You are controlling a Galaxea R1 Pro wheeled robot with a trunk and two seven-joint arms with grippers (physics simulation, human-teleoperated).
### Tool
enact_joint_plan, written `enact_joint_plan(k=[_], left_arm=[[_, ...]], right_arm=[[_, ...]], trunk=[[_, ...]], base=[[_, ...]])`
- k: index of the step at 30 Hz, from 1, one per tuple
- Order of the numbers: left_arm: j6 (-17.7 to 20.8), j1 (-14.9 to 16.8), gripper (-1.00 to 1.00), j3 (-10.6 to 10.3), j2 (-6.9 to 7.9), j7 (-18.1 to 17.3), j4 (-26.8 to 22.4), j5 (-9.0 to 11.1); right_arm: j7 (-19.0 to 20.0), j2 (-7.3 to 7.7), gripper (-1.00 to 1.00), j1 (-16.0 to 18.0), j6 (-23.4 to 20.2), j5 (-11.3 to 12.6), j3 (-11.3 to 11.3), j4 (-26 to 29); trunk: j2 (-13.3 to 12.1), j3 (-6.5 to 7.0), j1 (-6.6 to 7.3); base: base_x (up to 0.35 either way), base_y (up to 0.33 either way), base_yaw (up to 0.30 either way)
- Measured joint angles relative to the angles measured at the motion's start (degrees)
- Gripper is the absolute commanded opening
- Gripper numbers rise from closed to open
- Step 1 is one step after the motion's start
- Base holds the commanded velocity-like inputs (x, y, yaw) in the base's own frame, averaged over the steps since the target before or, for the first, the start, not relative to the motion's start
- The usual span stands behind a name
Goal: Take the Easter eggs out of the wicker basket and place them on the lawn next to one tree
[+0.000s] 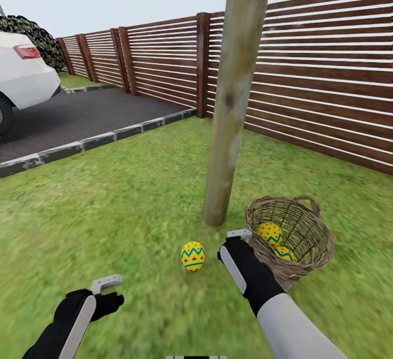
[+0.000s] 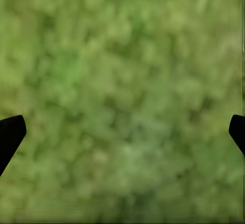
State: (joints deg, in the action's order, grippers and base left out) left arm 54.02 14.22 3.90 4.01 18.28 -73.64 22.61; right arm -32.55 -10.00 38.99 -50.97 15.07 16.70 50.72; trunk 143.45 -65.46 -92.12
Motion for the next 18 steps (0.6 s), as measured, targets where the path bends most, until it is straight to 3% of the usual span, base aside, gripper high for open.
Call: enact_joint_plan(k=[7,15,18], left_arm=[[-0.4,-0.1,1.0,1.3,-0.24,0.0,-1.8,-2.0],[2.0,1.0,1.0,3.9,1.83,-0.1,-2.2,-2.6],[3.0,0.1,1.0,3.0,0.86,0.9,-2.6,-3.4]], right_arm=[[-0.1,0.0,1.0,0.0,-0.5,-0.1,0.0,0.5],[-0.2,0.0,1.0,0.1,-3.1,-0.3,0.1,3.0],[-1.1,0.0,1.0,-0.3,-4.0,0.2,0.5,3.8]], trunk=[[-0.1,1.55,0.18],[-0.2,3.33,0.39],[-0.2,3.33,0.39]], base=[[0.0,0.0,0.0],[0.0,0.0,0.0],[0.0,0.0,0.0]])
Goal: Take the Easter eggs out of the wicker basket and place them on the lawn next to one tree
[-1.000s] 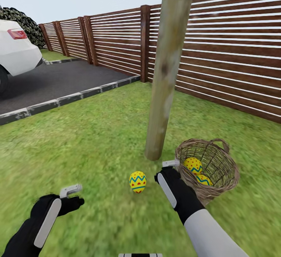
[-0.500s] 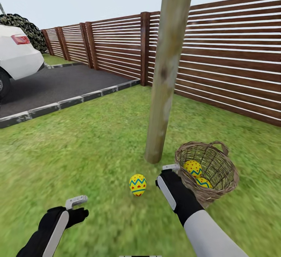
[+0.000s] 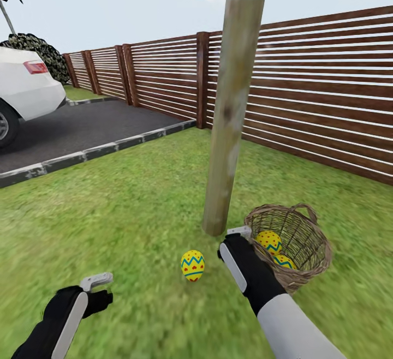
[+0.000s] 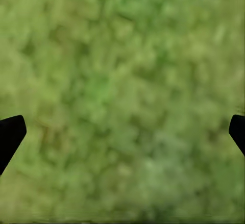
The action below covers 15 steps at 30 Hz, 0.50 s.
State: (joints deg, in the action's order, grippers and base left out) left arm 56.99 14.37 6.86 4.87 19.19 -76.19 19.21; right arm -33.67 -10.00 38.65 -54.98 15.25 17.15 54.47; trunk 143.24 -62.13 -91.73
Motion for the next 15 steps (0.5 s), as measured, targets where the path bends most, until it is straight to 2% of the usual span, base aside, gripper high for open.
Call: enact_joint_plan(k=[5,9,15], left_arm=[[0.0,-0.1,1.0,-0.1,-1.62,0.6,-0.5,-0.5],[-0.1,-0.3,1.0,-0.8,-2.91,0.1,-1.3,1.1],[-0.2,-0.4,1.0,-0.5,-4.84,-0.2,-1.8,3.1]], right_arm=[[-0.8,0.0,1.0,0.2,-1.6,0.0,0.0,1.5],[-0.6,0.0,1.0,-0.8,-1.4,0.2,0.0,0.4],[-0.6,0.0,1.0,-1.4,-1.2,0.1,-0.4,0.1]], trunk=[[0.0,0.0,0.0],[0.0,0.0,0.0],[0.0,0.0,0.0]], base=[[0.0,0.0,0.0],[0.0,0.0,0.0],[0.0,0.0,0.0]])
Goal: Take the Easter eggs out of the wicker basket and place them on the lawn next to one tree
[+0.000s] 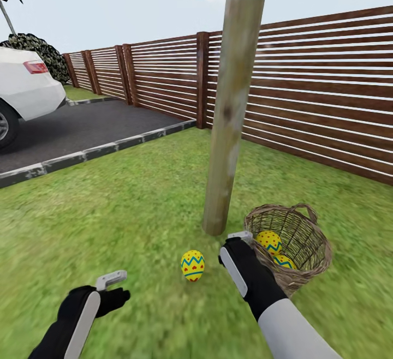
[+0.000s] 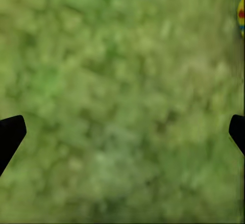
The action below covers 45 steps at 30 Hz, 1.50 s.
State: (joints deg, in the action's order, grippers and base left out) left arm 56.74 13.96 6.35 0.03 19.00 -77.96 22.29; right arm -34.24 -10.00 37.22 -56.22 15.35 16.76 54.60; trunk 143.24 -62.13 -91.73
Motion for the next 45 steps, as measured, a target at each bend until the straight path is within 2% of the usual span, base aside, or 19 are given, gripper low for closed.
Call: enact_joint_plan(k=[5,17,21,27,28,29,32,35,40,42,45], left_arm=[[-0.1,0.0,1.0,1.5,-1.4,0.0,-0.6,1.7],[-0.3,0.0,1.0,5.4,-1.41,-0.3,-2.1,5.4],[-0.4,0.0,1.0,5.6,-1.46,-0.3,-2.1,6.7],[-0.5,0.0,1.0,5.6,-1.47,-0.4,-2.1,8.1],[-0.5,0.0,1.0,5.6,-1.47,-0.4,-2.1,8.1],[-0.5,0.0,1.0,5.6,-1.47,-0.4,-2.1,8.1],[-0.5,0.0,1.0,5.6,-1.47,-0.4,-2.1,8.1],[-0.5,0.0,1.0,5.6,-1.47,-0.4,-2.1,8.1],[-0.5,0.0,1.0,5.6,-1.47,-0.4,-2.1,8.2],[-0.5,0.0,1.0,5.6,-1.5,-0.4,-2.1,8.2],[-0.5,0.0,1.0,5.6,-1.54,-0.4,-2.0,8.2]], right_arm=[[-0.2,0.0,1.0,-0.1,0.1,-0.1,-0.2,1.2],[-2.6,0.0,1.0,-0.1,-1.7,-1.0,-0.6,5.0],[-3.9,0.0,1.0,0.0,-1.8,-1.0,-0.9,6.3],[-5.8,1.68,1.0,0.0,-1.8,-1.0,-2.9,8.2],[-10.7,1.79,1.0,-0.1,-1.8,-0.9,-4.9,16.7],[-10.9,1.85,1.0,0.0,-1.8,-1.1,-5.7,21.4],[-10.6,2.11,1.0,0.0,-1.9,-0.7,-9.7,21.5],[-9.5,2.77,1.0,0.0,-2.1,-0.7,-11.6,21.5],[-5.9,5.49,1.0,0.0,-2.4,-0.7,-12.7,20.7],[-4.9,5.96,1.0,0.0,-2.4,-0.7,-12.8,19.7],[-3.6,6.53,1.0,0.2,-2.4,-0.6,-12.9,15.3]], trunk=[[0.0,0.0,0.0],[0.0,0.0,0.0],[0.0,0.0,0.0],[0.0,0.0,0.0],[0.0,-0.01,-0.01],[0.0,0.01,0.01],[0.0,0.0,0.0],[0.0,0.0,0.0],[0.0,0.0,0.0],[0.0,0.0,0.0],[0.0,0.0,0.0]], base=[[0.0,0.0,0.0],[0.0,0.0,0.0],[0.0,-0.025,0.0],[0.0,-0.225,0.0],[0.0,-0.296,0.0],[0.0,-0.308,0.0],[0.0,-0.317,0.0],[0.0,-0.324,0.0],[0.0,-0.328,0.0],[0.0,-0.329,0.0],[0.0,-0.329,0.0]])
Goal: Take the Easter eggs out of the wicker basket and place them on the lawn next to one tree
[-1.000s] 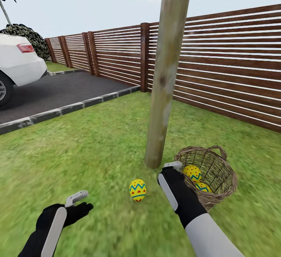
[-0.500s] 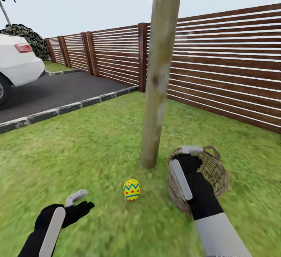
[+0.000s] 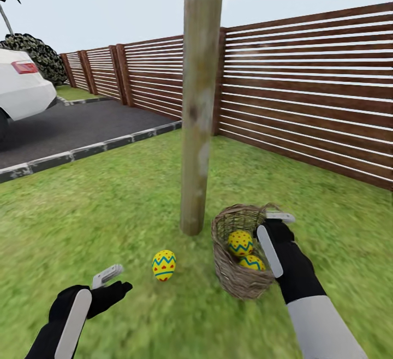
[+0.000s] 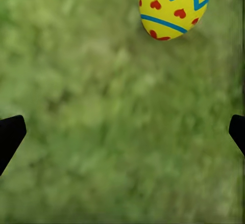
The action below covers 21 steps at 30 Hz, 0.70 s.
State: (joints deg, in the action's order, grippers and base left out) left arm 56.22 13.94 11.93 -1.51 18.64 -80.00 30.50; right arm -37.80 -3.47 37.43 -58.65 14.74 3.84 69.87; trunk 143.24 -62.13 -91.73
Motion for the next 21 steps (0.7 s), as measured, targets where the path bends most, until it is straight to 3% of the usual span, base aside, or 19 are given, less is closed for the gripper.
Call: enact_joint_plan(k=[7,14,21], left_arm=[[0.0,0.0,1.0,0.0,-0.28,0.0,0.0,0.0],[0.0,0.0,1.0,0.0,-0.36,0.0,0.0,0.0],[0.1,0.0,1.0,0.1,-0.36,0.2,-0.4,0.1]], right_arm=[[0.7,-0.13,1.0,0.3,0.0,0.7,0.4,-6.5],[0.9,-2.52,1.0,0.3,-0.2,1.1,0.9,-12.3],[2.8,-4.88,1.0,0.3,-0.2,1.2,1.0,-16.0]], trunk=[[0.0,0.0,0.02],[0.0,0.0,0.02],[0.0,0.0,0.0]], base=[[0.074,-0.268,0.0],[0.219,-0.129,0.0],[0.044,-0.018,0.0]])
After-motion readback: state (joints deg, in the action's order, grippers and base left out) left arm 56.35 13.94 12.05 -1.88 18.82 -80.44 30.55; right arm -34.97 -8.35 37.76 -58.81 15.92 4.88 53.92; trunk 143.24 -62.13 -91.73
